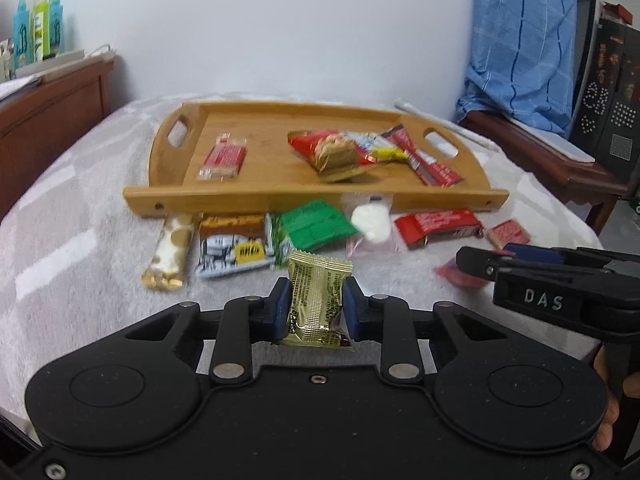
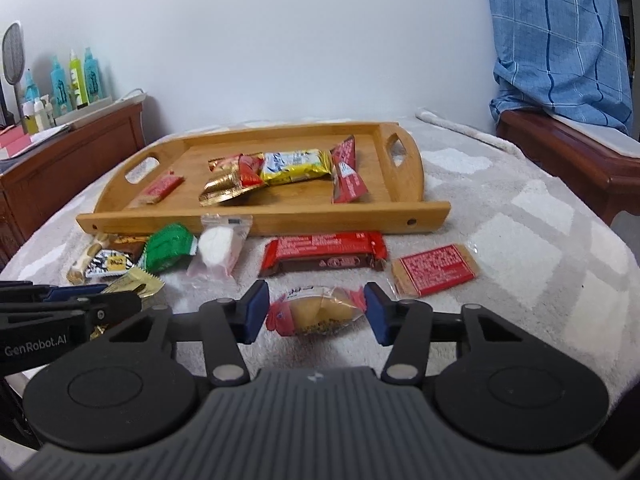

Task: Organize snacks
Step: 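Grasp the gold-green packet with the left tool while the right tool closes on the pink-wrapped cake, then carry the gold-green packet with the left tool while the right tool carries the pink cake over the tray, then open the right tool to drop the pink cake on the tray while the left tool lowers its packet, then open the left tool on the tray and pull both tools back toward the snacks, then grasp the brown almond box with the left tool while the right tool grasps the red square cracker packet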

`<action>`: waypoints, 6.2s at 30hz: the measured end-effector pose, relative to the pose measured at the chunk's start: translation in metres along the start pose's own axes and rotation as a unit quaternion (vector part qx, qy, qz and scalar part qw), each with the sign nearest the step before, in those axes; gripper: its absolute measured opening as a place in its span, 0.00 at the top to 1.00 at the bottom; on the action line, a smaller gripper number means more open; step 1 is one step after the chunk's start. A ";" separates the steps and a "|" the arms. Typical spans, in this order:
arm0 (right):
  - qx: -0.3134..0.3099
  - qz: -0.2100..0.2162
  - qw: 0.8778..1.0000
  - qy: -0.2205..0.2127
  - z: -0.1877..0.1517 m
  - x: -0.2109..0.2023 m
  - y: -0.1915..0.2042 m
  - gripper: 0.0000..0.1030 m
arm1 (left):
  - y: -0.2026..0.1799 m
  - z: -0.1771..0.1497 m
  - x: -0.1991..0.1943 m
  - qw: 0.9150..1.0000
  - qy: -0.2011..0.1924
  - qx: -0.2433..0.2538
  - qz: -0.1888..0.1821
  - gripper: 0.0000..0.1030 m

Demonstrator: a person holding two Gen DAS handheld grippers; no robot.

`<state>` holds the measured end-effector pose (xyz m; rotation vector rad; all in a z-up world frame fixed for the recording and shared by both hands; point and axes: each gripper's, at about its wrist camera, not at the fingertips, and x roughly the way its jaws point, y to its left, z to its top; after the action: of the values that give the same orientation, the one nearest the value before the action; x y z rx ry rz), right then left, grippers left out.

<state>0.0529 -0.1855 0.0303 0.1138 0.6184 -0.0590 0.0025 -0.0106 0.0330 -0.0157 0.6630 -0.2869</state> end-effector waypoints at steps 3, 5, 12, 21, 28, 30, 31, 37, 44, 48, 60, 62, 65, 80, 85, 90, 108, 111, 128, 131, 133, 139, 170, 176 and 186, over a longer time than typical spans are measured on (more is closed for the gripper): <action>-0.008 -0.013 1.000 0.004 0.001 0.003 0.001 0.51 | -0.001 0.004 0.000 1.000 -0.005 0.005 0.005 0.75; 0.001 -0.008 1.000 0.011 -0.001 0.005 -0.002 0.39 | 0.000 0.004 0.002 1.000 -0.002 0.002 0.008 0.75; -0.008 0.016 1.000 0.022 -0.014 0.005 0.002 0.23 | 0.006 -0.001 0.004 1.000 0.007 -0.005 0.015 0.75; -0.023 -0.005 1.000 0.020 -0.015 0.010 0.007 0.45 | 0.008 0.004 0.002 1.000 0.000 -0.010 0.018 0.75; 0.000 -0.001 1.000 0.023 -0.008 0.003 0.002 0.52 | 0.010 0.016 -0.005 1.000 -0.006 -0.020 0.019 0.76; 0.003 -0.001 1.000 0.018 -0.004 0.001 0.001 0.52 | 0.011 0.020 -0.007 1.000 -0.011 -0.025 0.017 0.76; 0.003 -0.001 1.000 0.014 -0.002 -0.001 0.001 0.52 | 0.012 0.023 -0.008 0.999 -0.013 -0.027 0.016 0.76; 0.008 0.002 1.000 -0.011 0.016 -0.009 0.000 0.52 | 0.014 0.041 -0.011 0.999 -0.024 -0.027 0.019 0.76; 0.018 -0.001 0.999 -0.036 0.061 0.004 -0.013 0.52 | 0.029 0.083 0.006 0.998 -0.028 -0.046 0.025 0.76; 0.024 0.008 0.999 -0.040 0.092 0.024 -0.022 0.52 | 0.041 0.113 0.023 0.997 -0.034 -0.059 0.024 0.76; 0.035 0.024 0.999 0.026 0.172 0.137 -0.053 0.52 | 0.082 0.180 0.111 0.996 -0.010 -0.082 0.025 0.76; 0.050 0.021 0.998 0.040 0.177 0.156 -0.057 0.52 | 0.086 0.183 0.125 0.996 -0.004 -0.087 0.031 0.76; 0.062 0.016 0.996 0.056 0.184 0.182 -0.060 0.52 | 0.092 0.185 0.146 0.995 0.005 -0.095 0.036 0.75; 0.011 -0.008 0.996 0.088 0.172 0.224 -0.051 0.50 | 0.099 0.175 0.187 0.994 0.031 -0.092 0.059 0.75; 0.007 -0.006 0.996 0.085 0.171 0.224 -0.050 0.49 | 0.102 0.170 0.192 0.993 0.039 -0.094 0.065 0.75; 0.005 -0.005 0.996 0.084 0.170 0.224 -0.050 0.47 | 0.102 0.166 0.195 0.993 0.041 -0.092 0.066 0.75; -0.002 0.024 0.998 0.055 0.172 0.196 -0.045 0.27 | 0.102 0.170 0.178 0.993 0.046 -0.090 0.063 0.58; -0.003 0.027 0.999 0.045 0.172 0.184 -0.045 0.23 | 0.099 0.171 0.169 0.994 0.043 -0.081 0.062 0.49; -0.009 0.045 0.999 -0.028 0.134 0.091 -0.057 0.00 | 0.071 0.139 0.091 0.999 0.013 -0.027 0.033 0.11; -0.012 0.040 0.999 -0.031 0.122 0.080 -0.061 0.00 | 0.068 0.128 0.079 0.999 0.010 -0.028 0.032 0.10; -0.016 0.032 0.999 -0.037 0.113 0.072 -0.064 0.00 | 0.066 0.119 0.070 0.999 0.004 -0.032 0.032 0.09; -0.028 0.011 0.999 -0.044 0.089 0.052 -0.071 0.00 | 0.063 0.094 0.049 0.999 -0.005 -0.041 0.035 0.08; -0.041 -0.038 0.998 0.001 0.002 0.046 -0.081 0.00 | 0.044 0.027 0.037 0.999 0.017 -0.026 0.045 0.49; -0.034 -0.033 0.999 -0.005 0.000 0.047 -0.082 0.00 | 0.048 0.027 0.046 0.998 0.023 -0.043 0.050 0.49; -0.032 -0.028 0.999 -0.014 0.000 0.048 -0.081 0.00 | 0.043 0.028 0.056 0.997 0.026 -0.027 0.061 0.49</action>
<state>0.0843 -0.2663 -0.0050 0.0345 0.5958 -0.0942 0.0727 0.0138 0.0170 -0.0190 0.7210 -0.1513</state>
